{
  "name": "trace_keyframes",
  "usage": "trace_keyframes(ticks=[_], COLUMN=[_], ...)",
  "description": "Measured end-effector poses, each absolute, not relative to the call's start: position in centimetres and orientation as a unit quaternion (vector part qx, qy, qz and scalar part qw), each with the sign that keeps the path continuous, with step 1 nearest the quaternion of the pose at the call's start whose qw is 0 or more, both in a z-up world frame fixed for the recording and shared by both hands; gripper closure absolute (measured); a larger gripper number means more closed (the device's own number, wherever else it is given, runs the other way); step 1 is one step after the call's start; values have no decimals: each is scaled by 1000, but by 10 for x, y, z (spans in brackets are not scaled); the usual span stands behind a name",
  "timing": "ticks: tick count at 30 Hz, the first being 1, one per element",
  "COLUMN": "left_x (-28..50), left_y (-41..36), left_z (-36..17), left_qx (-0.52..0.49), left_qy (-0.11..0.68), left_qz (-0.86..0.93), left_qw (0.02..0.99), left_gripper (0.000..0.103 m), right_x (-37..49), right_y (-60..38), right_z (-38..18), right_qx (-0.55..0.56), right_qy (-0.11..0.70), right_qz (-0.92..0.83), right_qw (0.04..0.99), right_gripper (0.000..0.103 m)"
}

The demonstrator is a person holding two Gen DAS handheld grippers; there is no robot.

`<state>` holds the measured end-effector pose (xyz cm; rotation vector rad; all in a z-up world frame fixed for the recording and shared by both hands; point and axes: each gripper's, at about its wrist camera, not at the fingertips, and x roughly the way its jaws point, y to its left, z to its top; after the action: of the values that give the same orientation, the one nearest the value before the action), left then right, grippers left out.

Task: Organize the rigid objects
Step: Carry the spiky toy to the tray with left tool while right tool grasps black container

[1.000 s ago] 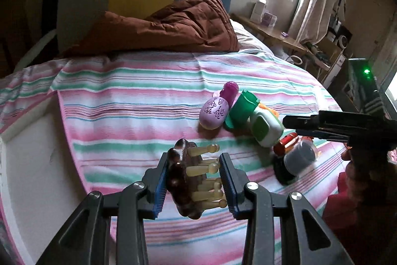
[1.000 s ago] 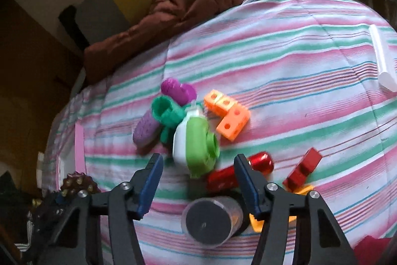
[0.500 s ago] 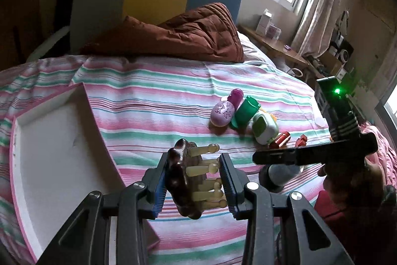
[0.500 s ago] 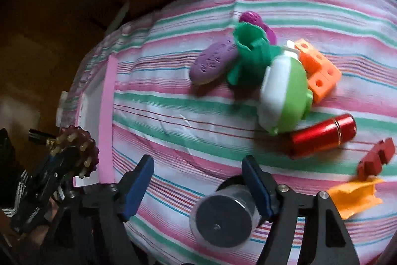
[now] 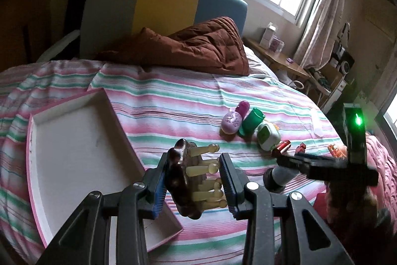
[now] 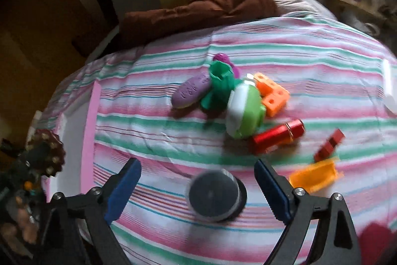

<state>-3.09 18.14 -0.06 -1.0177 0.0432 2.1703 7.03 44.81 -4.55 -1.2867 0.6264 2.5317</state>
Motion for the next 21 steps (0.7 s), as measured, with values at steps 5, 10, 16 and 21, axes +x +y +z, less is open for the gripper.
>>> trace_keyframes(ticks=[5,10,16,21], left_x=[-34,-39,-55,-81], left_y=[163,142,102,57], left_z=[-3,-7,-16,-26], left_qx=[-396,-399,-409,-426], left_qy=[4,-5,-25,-54], left_qz=[849,856,866,871], left_qw=[351,329,286,236], left_gripper=[64,64,64,64], right_x=[68,68,69,67], right_y=[437,442,444,449], right_z=[-65,-89,-90,-92], right_qx=[-465,-471,-463,-461], right_qy=[184,209,206,213], right_qz=[852,835,840,841], right_qw=[154,195,194,186], right_gripper=[36,58,58,59])
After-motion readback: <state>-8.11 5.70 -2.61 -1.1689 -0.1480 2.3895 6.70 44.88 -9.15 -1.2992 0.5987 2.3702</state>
